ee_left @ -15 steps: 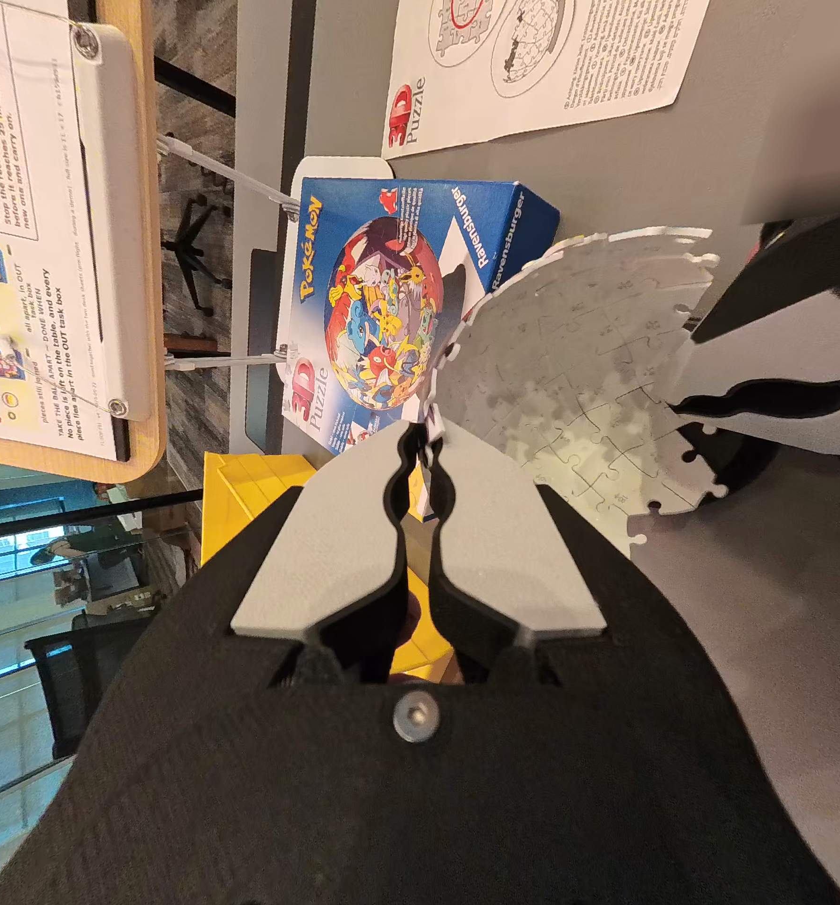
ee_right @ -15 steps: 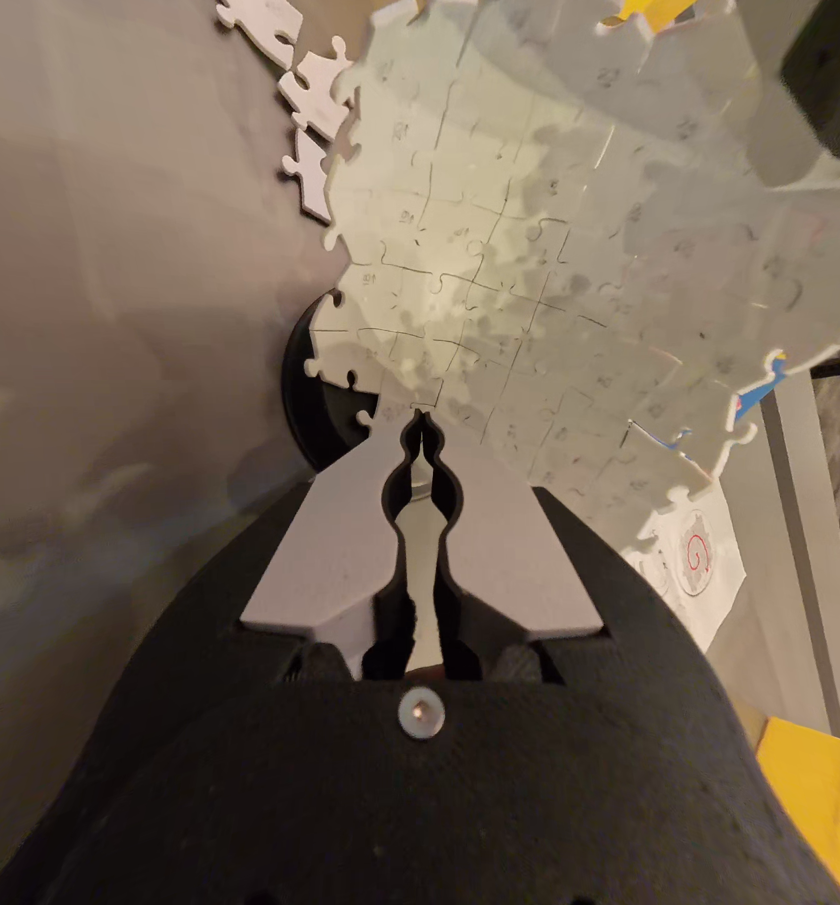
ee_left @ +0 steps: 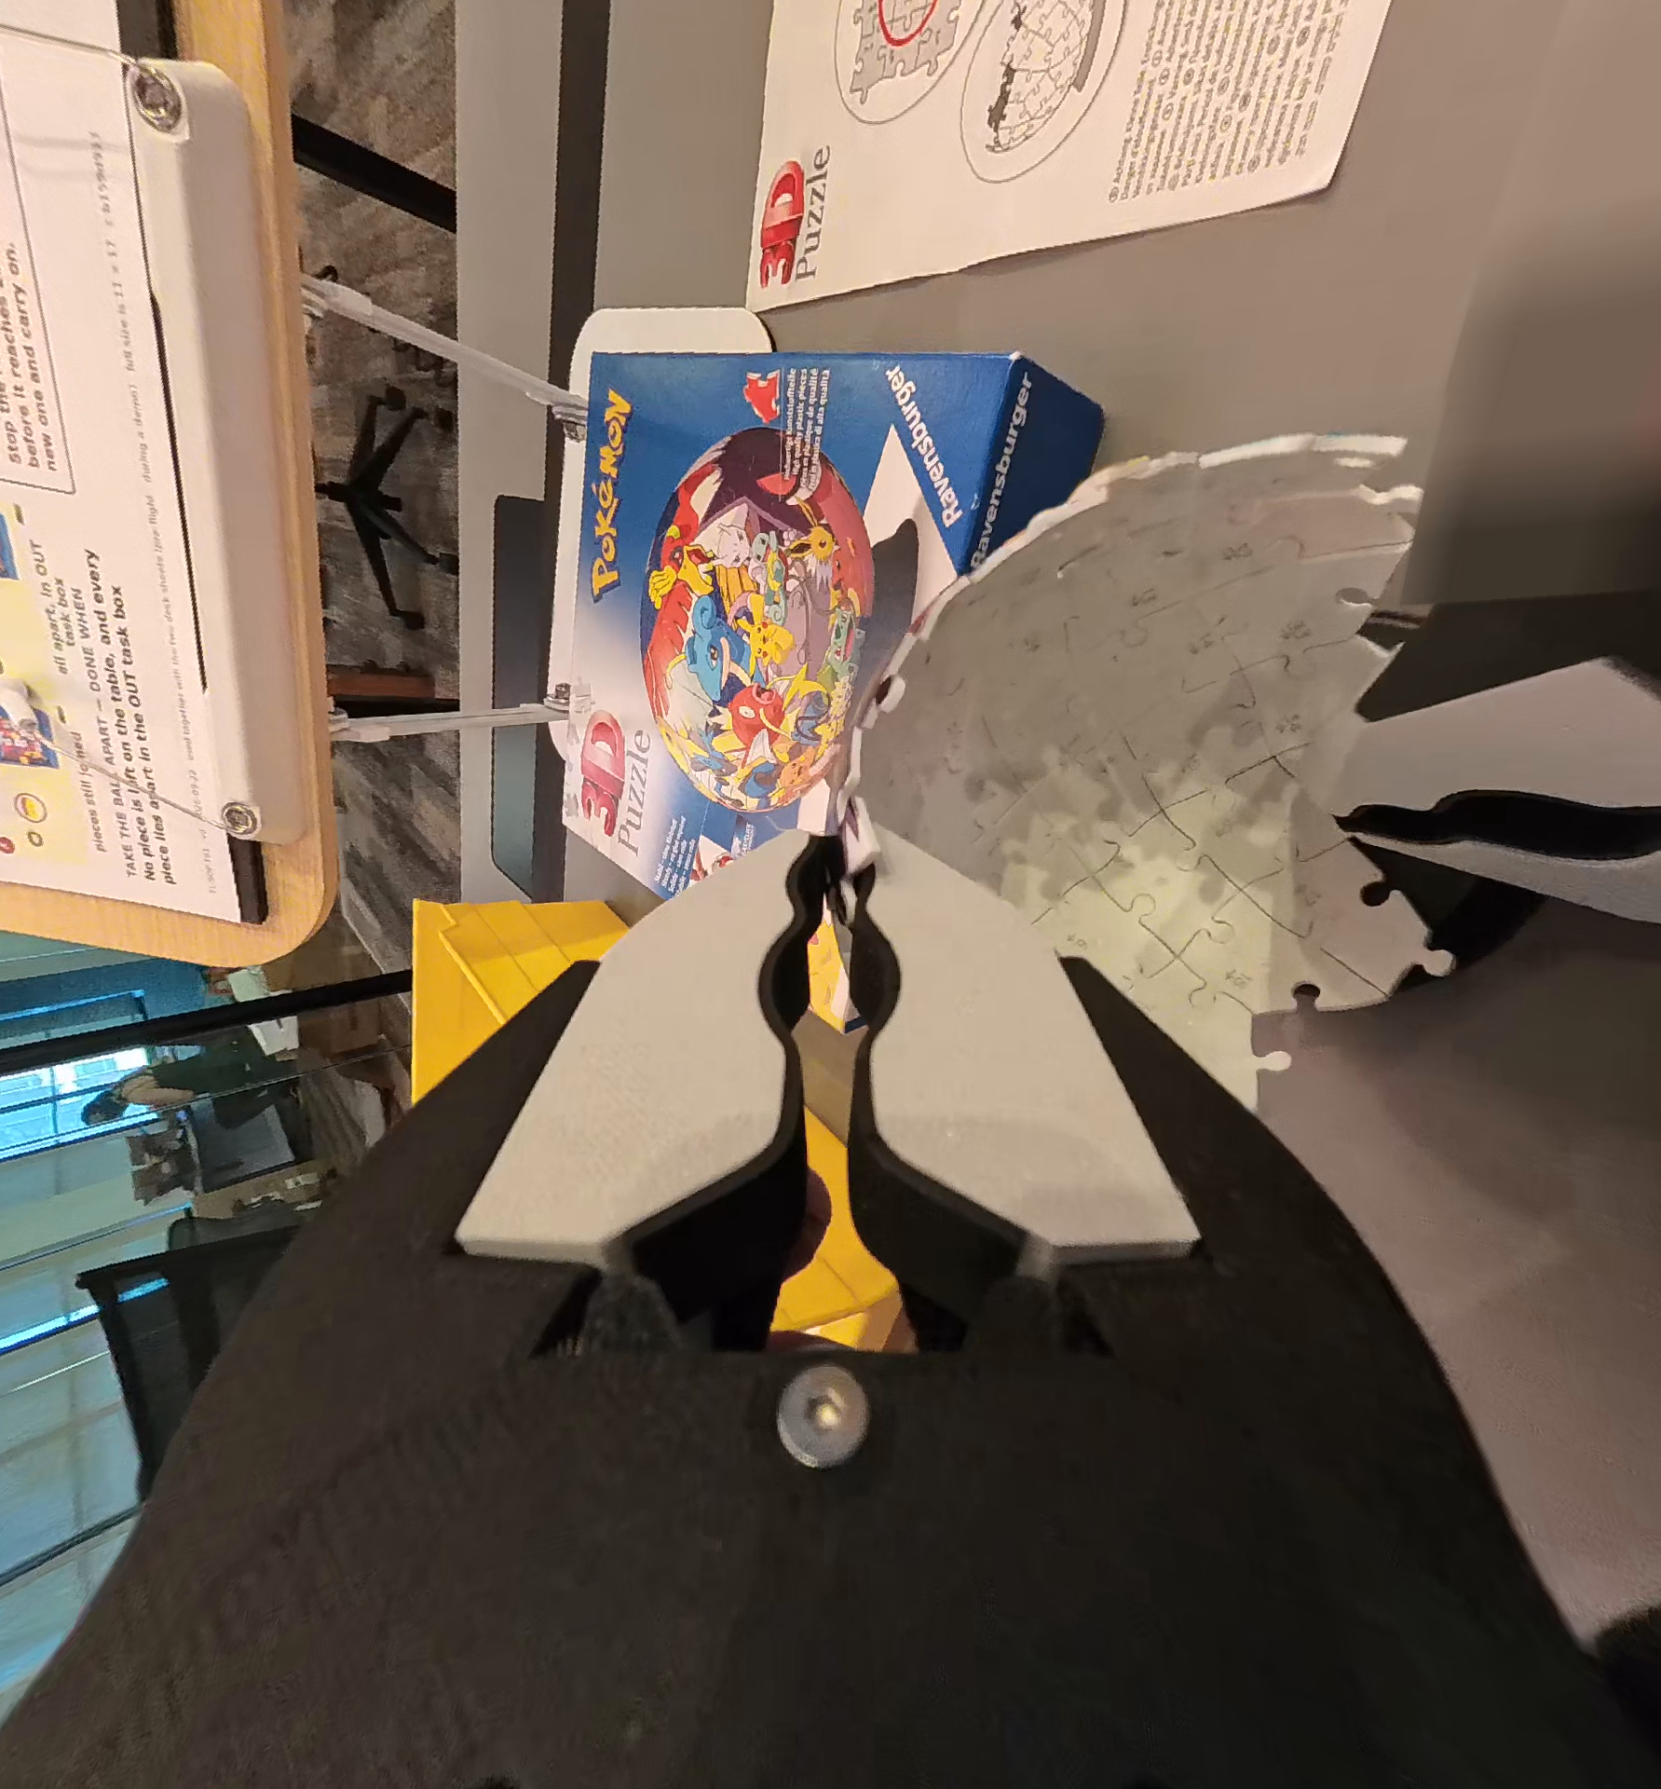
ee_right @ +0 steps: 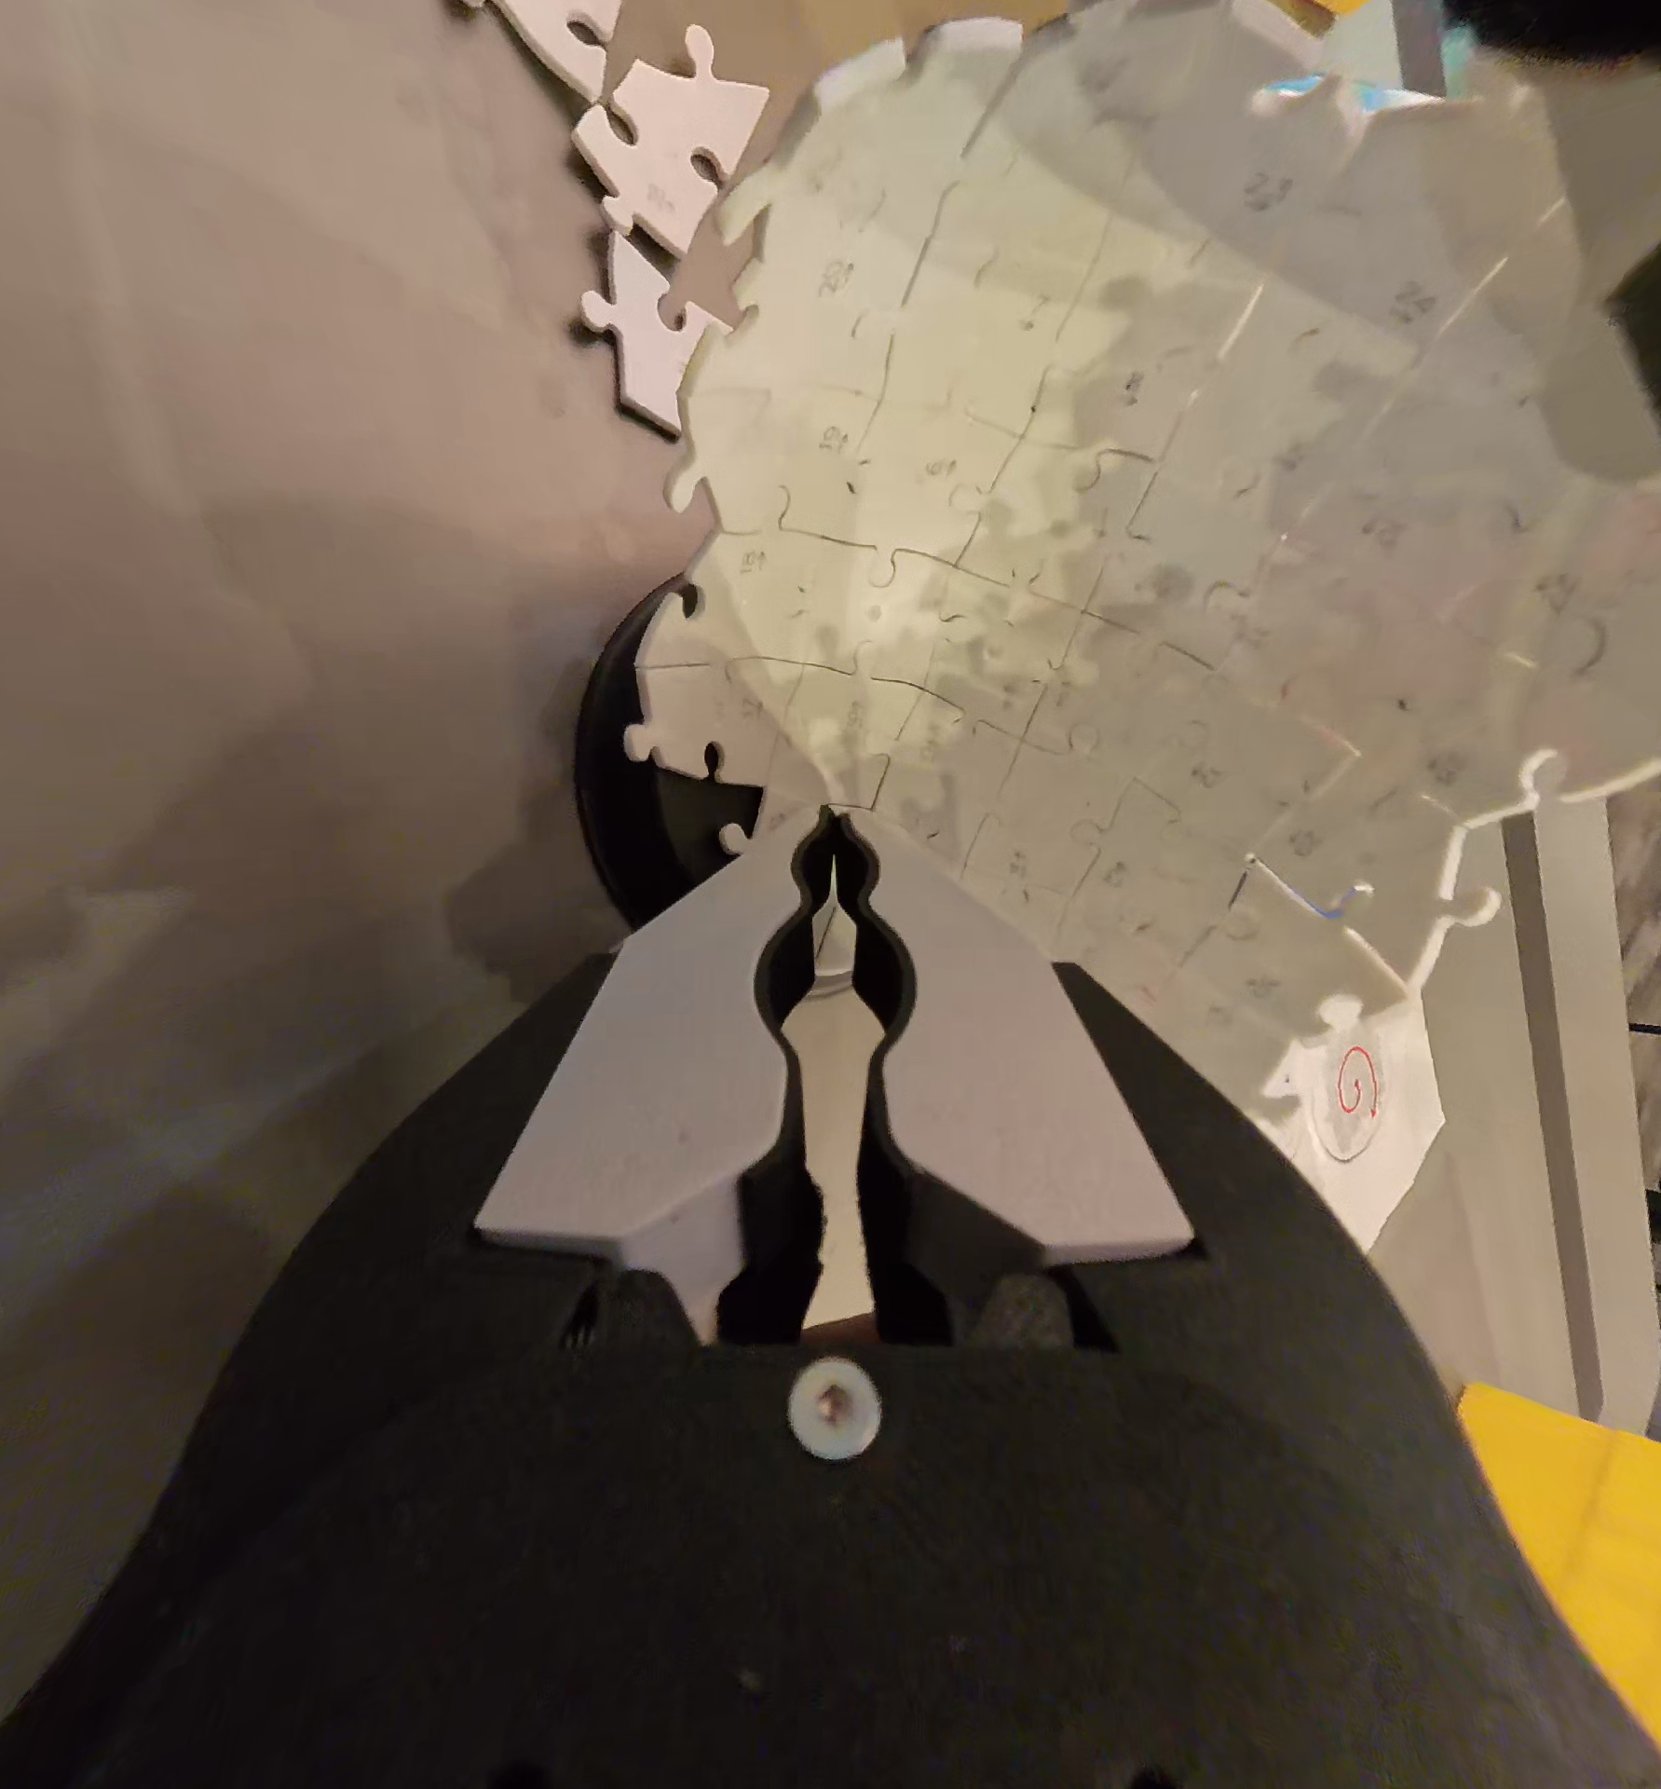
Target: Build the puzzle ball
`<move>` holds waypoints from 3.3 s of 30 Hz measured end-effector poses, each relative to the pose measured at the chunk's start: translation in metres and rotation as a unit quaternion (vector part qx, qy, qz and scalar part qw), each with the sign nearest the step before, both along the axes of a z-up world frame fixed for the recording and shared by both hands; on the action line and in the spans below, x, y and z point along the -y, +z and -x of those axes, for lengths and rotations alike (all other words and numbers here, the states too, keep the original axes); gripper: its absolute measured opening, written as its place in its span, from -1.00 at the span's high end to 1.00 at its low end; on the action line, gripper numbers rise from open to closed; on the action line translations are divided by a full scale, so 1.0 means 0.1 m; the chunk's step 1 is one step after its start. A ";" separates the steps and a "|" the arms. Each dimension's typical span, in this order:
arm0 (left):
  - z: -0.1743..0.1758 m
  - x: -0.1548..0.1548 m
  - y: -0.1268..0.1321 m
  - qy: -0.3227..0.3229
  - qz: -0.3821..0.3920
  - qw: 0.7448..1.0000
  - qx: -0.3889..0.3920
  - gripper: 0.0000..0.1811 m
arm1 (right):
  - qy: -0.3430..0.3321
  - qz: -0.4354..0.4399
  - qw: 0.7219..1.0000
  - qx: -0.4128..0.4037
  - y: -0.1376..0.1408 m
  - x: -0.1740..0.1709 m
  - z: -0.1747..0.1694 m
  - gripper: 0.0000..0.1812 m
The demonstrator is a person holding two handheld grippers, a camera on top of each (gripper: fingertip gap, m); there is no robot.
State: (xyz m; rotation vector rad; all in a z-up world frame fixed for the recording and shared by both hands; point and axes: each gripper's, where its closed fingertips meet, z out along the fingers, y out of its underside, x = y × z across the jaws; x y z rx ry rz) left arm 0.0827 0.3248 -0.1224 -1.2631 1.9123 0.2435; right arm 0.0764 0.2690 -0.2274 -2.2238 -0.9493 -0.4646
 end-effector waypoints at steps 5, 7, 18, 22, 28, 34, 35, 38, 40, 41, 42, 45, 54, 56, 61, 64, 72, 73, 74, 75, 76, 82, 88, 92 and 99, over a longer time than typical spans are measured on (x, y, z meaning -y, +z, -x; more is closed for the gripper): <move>-0.01 0.02 -0.01 -0.002 -0.001 1.000 0.000 0.98 | 0.041 -0.002 0.999 0.012 0.01 0.06 0.08 1.00; -0.01 0.02 -0.01 -0.002 0.001 1.000 0.000 0.98 | 0.040 0.004 0.999 0.009 0.00 0.05 0.07 1.00; -0.01 0.02 -0.01 -0.005 -0.007 1.000 -0.002 0.97 | 0.029 0.007 1.000 -0.001 0.08 0.13 0.04 1.00; 0.00 0.02 -0.01 -0.005 -0.004 1.000 -0.002 0.97 | 0.060 -0.008 0.998 -0.029 0.33 0.42 0.17 1.00; 0.01 0.00 -0.01 -0.003 -0.001 1.000 0.000 0.97 | 0.012 -0.020 0.997 -0.077 0.45 0.57 -0.02 1.00; -0.01 0.03 -0.01 -0.006 -0.004 1.000 -0.007 0.98 | 0.023 -0.049 0.998 -0.023 0.37 0.25 -0.04 1.00; -0.01 0.03 -0.01 -0.007 -0.004 1.000 -0.008 0.98 | 0.028 -0.050 0.998 -0.014 0.36 0.20 -0.03 1.00; -0.02 0.04 -0.01 -0.010 -0.006 1.000 -0.009 0.98 | 0.028 -0.015 0.999 0.015 0.15 0.15 -0.09 1.00; -0.02 0.04 -0.01 -0.012 -0.004 1.000 -0.010 0.98 | 0.030 -0.003 0.999 0.017 0.07 0.16 -0.11 1.00; -0.03 0.05 -0.01 -0.014 -0.005 1.000 -0.010 0.98 | 0.030 0.001 0.999 0.023 0.06 0.16 -0.12 1.00; -0.03 0.05 -0.01 -0.016 -0.006 1.000 -0.010 0.98 | 0.033 0.006 0.999 0.030 0.05 0.16 -0.12 1.00; -0.05 0.07 -0.01 -0.019 -0.005 1.000 -0.011 0.97 | 0.036 0.021 0.999 0.033 0.03 0.15 -0.11 1.00; -0.04 0.07 -0.01 -0.022 -0.010 1.000 -0.016 0.97 | 0.031 0.001 0.999 0.044 0.02 0.01 -0.13 1.00; -0.04 0.07 -0.01 -0.022 -0.009 1.000 -0.018 0.97 | 0.034 0.006 0.998 0.046 0.03 0.01 -0.12 1.00; -0.01 0.04 -0.02 -0.017 -0.006 1.000 -0.012 0.97 | 0.041 -0.015 0.999 -0.004 0.26 0.23 -0.07 1.00; 0.01 0.02 -0.02 -0.013 0.001 1.000 -0.008 0.97 | 0.005 -0.018 0.997 -0.073 0.43 0.40 -0.24 1.00; 0.02 -0.01 -0.05 -0.011 0.024 1.000 -0.009 0.97 | -0.121 0.029 0.943 -0.307 0.35 0.45 -0.87 0.79; 0.02 -0.02 -0.05 -0.011 0.025 1.000 -0.010 0.97 | -0.130 0.033 0.937 -0.323 0.32 0.40 -0.89 0.75; 0.03 -0.02 -0.05 -0.011 0.029 0.999 -0.011 0.97 | -0.136 0.036 0.935 -0.326 0.28 0.35 -0.92 0.71; 0.03 -0.03 -0.05 -0.010 0.030 0.999 -0.012 0.98 | -0.138 0.035 0.936 -0.322 0.25 0.29 -0.94 0.73; 0.04 -0.04 -0.06 -0.009 0.030 0.999 -0.013 0.97 | -0.139 0.033 0.936 -0.321 0.22 0.22 -0.95 0.74; 0.05 -0.06 -0.07 -0.007 0.041 0.999 -0.016 0.97 | -0.144 0.076 0.935 -0.315 -0.02 0.01 -0.87 0.53; 0.05 -0.07 -0.08 -0.010 0.050 0.999 -0.011 0.98 | -0.140 0.064 0.939 -0.307 -0.04 -0.07 -0.82 0.65; 0.05 -0.06 -0.08 -0.016 0.051 0.999 -0.011 0.97 | -0.135 0.059 0.941 -0.306 -0.04 -0.06 -0.82 0.81; 0.06 -0.03 -0.08 -0.021 0.049 0.999 -0.007 0.97 | -0.135 0.062 0.935 -0.322 -0.03 -0.01 -0.81 0.85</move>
